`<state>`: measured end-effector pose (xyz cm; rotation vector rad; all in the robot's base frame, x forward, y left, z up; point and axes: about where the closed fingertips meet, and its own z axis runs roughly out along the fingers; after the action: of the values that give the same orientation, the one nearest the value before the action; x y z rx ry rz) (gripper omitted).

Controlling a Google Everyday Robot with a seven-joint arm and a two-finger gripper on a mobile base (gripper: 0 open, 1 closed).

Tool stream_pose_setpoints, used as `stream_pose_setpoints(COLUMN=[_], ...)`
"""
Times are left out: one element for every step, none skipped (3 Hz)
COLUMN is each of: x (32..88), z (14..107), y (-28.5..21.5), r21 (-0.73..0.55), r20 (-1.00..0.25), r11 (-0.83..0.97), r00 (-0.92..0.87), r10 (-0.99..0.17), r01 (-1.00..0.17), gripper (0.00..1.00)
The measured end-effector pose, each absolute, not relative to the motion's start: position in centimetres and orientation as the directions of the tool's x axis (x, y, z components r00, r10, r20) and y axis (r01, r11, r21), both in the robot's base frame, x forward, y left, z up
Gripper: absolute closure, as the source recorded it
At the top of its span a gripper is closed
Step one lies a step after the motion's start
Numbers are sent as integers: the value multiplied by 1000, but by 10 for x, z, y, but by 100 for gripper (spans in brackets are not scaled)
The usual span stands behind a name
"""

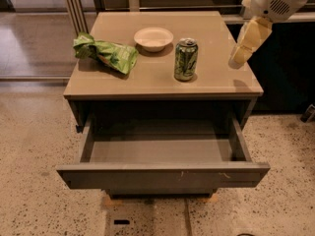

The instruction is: Place green can into top drawer

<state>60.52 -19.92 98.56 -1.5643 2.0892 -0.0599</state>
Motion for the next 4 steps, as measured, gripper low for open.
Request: stream_pose_setpoints(x=[628, 653, 676, 699], z=[974, 962, 946, 923], y=[-182, -159, -139, -117], r21=[-314, -286, -263, -233], r20=[-462, -540, -578, -590], r11=[339, 339, 334, 321], r00=[-170, -142, -129, -129], r10=[-871, -830, -806, -797], r01=[-887, -896, -905, -918], gripper=[0, 0, 0, 0])
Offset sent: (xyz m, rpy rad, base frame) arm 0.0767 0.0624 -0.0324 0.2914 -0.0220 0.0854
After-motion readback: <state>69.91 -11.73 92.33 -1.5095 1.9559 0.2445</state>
